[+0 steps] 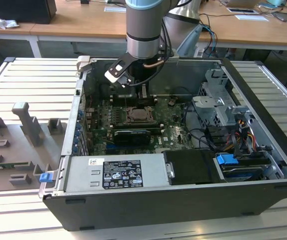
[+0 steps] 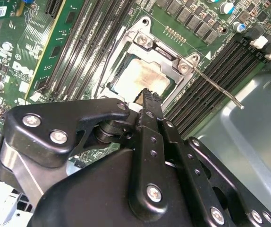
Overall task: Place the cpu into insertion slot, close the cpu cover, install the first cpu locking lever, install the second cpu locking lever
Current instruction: 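Install the first cpu locking lever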
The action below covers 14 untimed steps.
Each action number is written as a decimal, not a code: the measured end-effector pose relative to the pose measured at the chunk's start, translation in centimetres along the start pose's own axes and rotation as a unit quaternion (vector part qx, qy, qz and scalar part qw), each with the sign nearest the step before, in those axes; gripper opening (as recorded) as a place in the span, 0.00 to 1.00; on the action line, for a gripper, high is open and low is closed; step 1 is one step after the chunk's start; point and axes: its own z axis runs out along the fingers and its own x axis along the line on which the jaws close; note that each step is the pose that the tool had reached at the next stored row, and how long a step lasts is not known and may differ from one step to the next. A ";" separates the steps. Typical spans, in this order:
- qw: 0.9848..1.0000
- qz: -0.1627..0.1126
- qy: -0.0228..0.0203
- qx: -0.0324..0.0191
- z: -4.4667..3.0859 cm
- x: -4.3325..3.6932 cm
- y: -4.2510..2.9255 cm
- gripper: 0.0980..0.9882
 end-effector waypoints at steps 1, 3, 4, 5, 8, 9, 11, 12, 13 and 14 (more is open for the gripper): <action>1.000 0.000 0.000 0.000 -0.08 0.00 0.00 0.01; 1.000 0.000 0.000 0.000 -0.19 0.00 0.00 0.01; 1.000 0.000 0.000 0.000 -0.28 0.01 0.01 0.01; 1.000 0.000 0.000 0.000 -0.35 0.01 0.01 0.01; 1.000 0.000 0.000 0.000 -0.57 0.01 0.02 0.01; 1.000 0.000 0.000 0.000 -0.68 0.01 0.02 0.01; 1.000 0.000 0.000 0.000 -0.82 0.02 0.03 0.01; 1.000 0.000 0.000 0.000 -0.97 0.02 0.03 0.01; 1.000 0.000 0.000 0.000 -1.14 0.02 0.04 0.01; 1.000 0.000 0.000 0.000 -1.25 0.03 0.04 0.01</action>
